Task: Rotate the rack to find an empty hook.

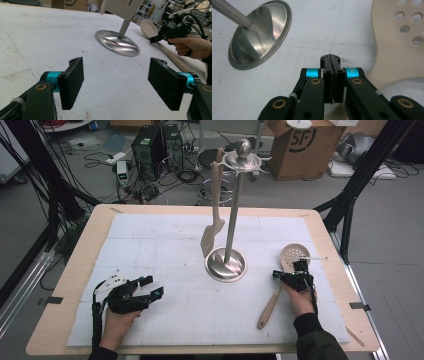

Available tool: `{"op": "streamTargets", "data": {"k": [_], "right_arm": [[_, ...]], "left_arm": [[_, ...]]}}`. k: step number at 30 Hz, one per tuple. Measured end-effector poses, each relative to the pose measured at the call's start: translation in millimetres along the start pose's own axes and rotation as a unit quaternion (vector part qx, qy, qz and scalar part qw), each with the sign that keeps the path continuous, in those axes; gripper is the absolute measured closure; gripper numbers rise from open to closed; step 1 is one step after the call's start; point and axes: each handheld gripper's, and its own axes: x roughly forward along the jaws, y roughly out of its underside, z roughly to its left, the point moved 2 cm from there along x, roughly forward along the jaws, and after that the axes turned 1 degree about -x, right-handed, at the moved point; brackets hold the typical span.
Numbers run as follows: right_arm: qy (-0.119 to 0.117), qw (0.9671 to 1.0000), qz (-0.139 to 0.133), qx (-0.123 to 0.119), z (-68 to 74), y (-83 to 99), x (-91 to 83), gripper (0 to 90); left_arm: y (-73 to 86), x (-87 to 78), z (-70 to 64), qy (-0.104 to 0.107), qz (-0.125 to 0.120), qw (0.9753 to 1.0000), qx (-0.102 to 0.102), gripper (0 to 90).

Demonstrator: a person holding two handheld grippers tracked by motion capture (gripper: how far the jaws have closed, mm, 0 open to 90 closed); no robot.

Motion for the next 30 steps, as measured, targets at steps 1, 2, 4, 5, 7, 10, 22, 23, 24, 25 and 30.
{"op": "streamTargets", "data": {"k": [1,2,4,5,7,10,22,23,24,25,30], "right_arm": [[0.0,1.0,-0.001,0.0,-1.1,0.6,-1.0,90.0],[-0.001,1.0,-0.001,0.002,-1.8,1.5,-2.3,90.0],[-0.002,1.0,-0.004,0.003,-4.7,3.2,-4.8,90.0],[-0.004,1.0,-0.005,0.006,-5.6,3.9,-5.9,90.0],[-0.014,0.9997,-0.01,0.017,-8.8,5.4,-8.5,90.0],[-0.013,0.9996,-0.011,0.023,-11.1,6.7,-11.0,90.0],[-0.008,0.9995,-0.019,0.023,-17.4,15.1,-21.1,90.0],[-0.007,0.9995,-0.019,0.024,-17.6,15.4,-21.5,90.0],[-0.008,0.9995,-0.019,0.025,-17.8,15.6,-21.7,90.0],[-0.008,0.9995,-0.022,0.023,-18.5,15.4,-21.4,90.0],[-0.012,0.9993,-0.023,0.029,-18.5,15.3,-20.9,90.0]], "left_arm": [[0.0,-0.1,-0.1,0.0,0.0,1.0,0.0,29.5],[0.0,-0.2,-0.1,0.0,-0.001,1.0,0.0,29.4],[0.1,-0.2,-0.1,0.0,0.0,1.0,0.0,29.5],[0.1,-0.2,-0.1,0.001,0.0,1.0,0.001,29.5],[0.1,0.1,-0.4,0.001,0.0,1.0,0.001,29.5],[0.1,0.4,-0.7,0.001,0.001,1.0,0.002,29.5],[0.1,-0.4,-0.8,0.002,-0.001,1.0,0.0,29.5],[0.0,-0.6,-1.1,0.003,0.001,1.0,0.001,29.5],[0.0,-0.4,-1.4,0.002,0.0,1.0,0.001,29.5],[0.0,-0.4,-1.4,0.001,0.0,1.0,0.001,29.5],[-0.1,-1.0,-0.7,0.0,-0.002,1.0,-0.001,29.4]]}}
